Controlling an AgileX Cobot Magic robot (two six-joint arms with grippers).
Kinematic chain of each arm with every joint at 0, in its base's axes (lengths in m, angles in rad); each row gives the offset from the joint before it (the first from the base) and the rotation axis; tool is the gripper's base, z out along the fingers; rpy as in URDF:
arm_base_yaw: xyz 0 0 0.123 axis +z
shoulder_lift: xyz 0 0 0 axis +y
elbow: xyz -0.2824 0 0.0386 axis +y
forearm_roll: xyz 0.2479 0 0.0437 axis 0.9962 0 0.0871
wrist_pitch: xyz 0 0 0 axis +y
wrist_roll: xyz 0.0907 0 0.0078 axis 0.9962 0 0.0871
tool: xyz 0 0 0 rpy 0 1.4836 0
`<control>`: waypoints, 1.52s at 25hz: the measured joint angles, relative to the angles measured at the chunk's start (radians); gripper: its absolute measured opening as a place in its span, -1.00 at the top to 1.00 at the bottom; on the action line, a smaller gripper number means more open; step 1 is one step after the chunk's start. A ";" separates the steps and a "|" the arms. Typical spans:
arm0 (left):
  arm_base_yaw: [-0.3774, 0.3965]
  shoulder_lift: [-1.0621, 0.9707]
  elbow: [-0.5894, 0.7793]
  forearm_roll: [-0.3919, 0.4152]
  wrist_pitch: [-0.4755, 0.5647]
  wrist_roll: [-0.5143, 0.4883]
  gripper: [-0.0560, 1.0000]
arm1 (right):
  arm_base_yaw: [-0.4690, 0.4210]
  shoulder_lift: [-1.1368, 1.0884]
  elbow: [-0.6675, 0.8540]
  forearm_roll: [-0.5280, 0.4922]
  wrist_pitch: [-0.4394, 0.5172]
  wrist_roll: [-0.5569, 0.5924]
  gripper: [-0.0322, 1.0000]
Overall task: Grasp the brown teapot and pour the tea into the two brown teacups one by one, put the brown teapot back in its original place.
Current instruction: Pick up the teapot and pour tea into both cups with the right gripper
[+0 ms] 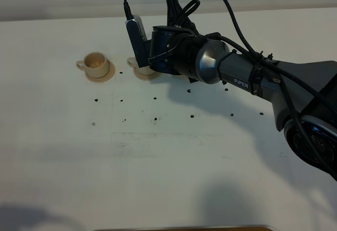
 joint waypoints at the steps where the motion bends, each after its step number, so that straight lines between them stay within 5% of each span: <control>1: 0.000 0.000 0.000 0.000 0.000 0.000 0.77 | 0.000 0.000 0.000 0.000 0.000 0.000 0.71; 38: 0.000 0.000 0.000 0.000 0.000 0.000 0.77 | 0.013 0.000 0.000 -0.079 -0.009 -0.001 0.71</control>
